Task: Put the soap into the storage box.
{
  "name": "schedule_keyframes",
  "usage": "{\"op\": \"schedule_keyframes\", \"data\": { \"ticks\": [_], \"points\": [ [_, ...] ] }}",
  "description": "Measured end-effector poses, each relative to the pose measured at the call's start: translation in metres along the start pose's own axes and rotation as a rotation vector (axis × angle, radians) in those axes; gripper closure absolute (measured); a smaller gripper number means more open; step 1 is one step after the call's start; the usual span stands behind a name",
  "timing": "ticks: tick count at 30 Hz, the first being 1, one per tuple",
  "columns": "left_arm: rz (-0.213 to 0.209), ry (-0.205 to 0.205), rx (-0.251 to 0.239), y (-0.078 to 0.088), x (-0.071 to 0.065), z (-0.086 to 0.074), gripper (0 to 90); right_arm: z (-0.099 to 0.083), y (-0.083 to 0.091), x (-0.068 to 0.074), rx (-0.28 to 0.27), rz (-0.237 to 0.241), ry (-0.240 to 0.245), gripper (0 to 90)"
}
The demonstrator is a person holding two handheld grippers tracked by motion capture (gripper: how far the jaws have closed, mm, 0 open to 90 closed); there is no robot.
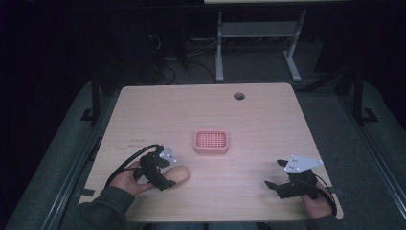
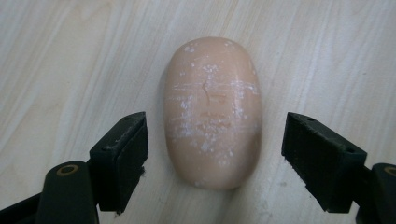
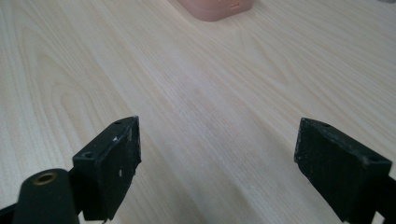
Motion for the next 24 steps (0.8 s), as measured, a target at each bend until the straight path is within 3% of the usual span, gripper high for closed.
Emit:
{"op": "schedule_keyframes", "data": {
  "ticks": [11, 17, 24],
  "points": [
    [-0.002, -0.001, 0.091, -0.015, 0.003, 0.010, 26.3, 0.003, 0.002, 0.005, -0.008, -0.011, 0.028, 14.1],
    [-0.022, -0.005, 0.114, -0.021, 0.003, 0.013, 29.3, 0.003, 0.005, 0.006, -0.018, -0.016, 0.027, 14.1],
    [-0.016, -0.020, 0.140, -0.024, 0.003, 0.017, 32.2, 0.003, 0.010, 0.006, -0.036, -0.026, 0.026, 14.1]
  ]
}}
Point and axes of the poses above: each handheld gripper's, and its own axes: y roughly backward along the jaws, z roughly out of its top, x roughly to its left, the point moved 3 cm from there along -y, roughly forward along the jaws, and after that the axes turned 10 degrees about x, right-handed, at the moved point
